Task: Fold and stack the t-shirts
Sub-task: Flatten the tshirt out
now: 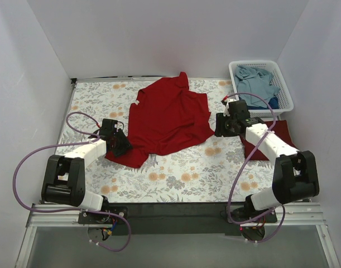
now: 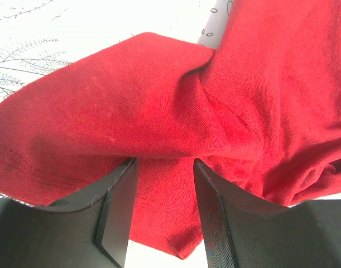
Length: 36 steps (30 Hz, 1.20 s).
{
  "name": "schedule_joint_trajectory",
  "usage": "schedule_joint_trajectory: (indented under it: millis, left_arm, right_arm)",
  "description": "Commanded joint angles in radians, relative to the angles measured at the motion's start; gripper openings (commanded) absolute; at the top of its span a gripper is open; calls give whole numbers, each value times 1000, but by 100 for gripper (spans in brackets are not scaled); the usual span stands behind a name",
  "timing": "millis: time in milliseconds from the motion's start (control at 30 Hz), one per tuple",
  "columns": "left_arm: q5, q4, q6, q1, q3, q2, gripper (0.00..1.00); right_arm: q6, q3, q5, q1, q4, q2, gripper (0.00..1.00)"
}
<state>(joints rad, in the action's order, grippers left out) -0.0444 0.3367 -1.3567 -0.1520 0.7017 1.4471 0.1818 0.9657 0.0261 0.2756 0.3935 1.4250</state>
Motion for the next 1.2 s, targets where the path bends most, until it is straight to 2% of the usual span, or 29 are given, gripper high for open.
schedule_joint_trajectory:
  millis: [0, 100, 333, 933, 1033, 1167]
  left_arm:
    - [71, 62, 28, 6, -13, -2, 43]
    - [72, 62, 27, 6, -13, -2, 43]
    - [67, 62, 27, 8, -11, -5, 43]
    - [54, 62, 27, 8, -10, -8, 43]
    - [55, 61, 28, 6, -10, -13, 43]
    - [55, 62, 28, 8, -10, -16, 43]
  right_arm:
    - [15, 31, 23, 5, -166, 66, 52]
    - [2, 94, -21, 7, -173, 182, 53]
    - [22, 175, -103, 14, -173, 316, 53]
    - [42, 225, -235, 83, -110, 474, 51]
    - [45, 220, -261, 88, -70, 492, 48]
    - [65, 182, -285, 89, -51, 477, 36]
